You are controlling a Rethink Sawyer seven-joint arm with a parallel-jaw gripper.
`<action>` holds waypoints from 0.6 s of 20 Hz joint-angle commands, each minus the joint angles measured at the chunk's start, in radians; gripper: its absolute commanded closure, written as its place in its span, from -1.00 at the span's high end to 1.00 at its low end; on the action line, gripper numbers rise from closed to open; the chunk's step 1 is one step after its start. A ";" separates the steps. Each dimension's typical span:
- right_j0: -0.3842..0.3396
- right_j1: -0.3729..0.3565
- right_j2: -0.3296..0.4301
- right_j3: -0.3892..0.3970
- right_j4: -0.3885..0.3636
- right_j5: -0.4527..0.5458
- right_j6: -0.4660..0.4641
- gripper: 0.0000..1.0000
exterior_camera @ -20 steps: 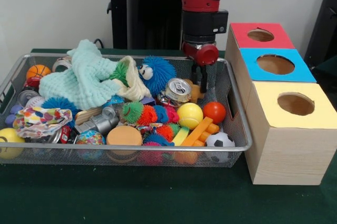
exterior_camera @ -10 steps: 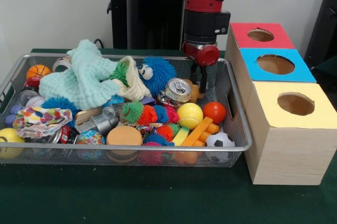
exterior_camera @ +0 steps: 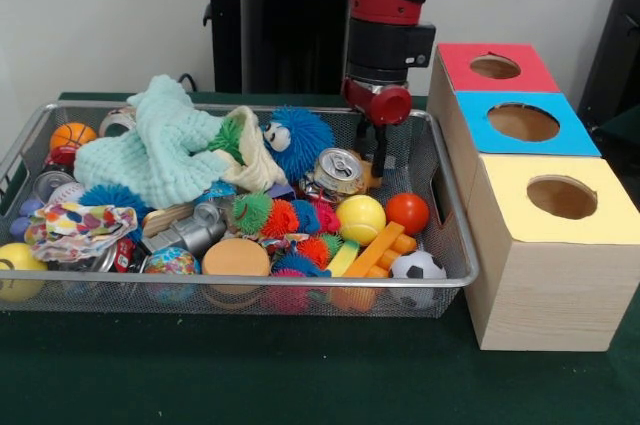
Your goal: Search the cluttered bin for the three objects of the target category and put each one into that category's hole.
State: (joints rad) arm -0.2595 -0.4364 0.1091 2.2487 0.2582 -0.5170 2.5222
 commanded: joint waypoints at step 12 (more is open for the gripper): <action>0.096 0.232 -0.129 -0.309 0.283 0.206 0.066 -1.00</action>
State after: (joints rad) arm -0.1958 -0.4373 0.0425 2.2204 0.2858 -0.4518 2.5222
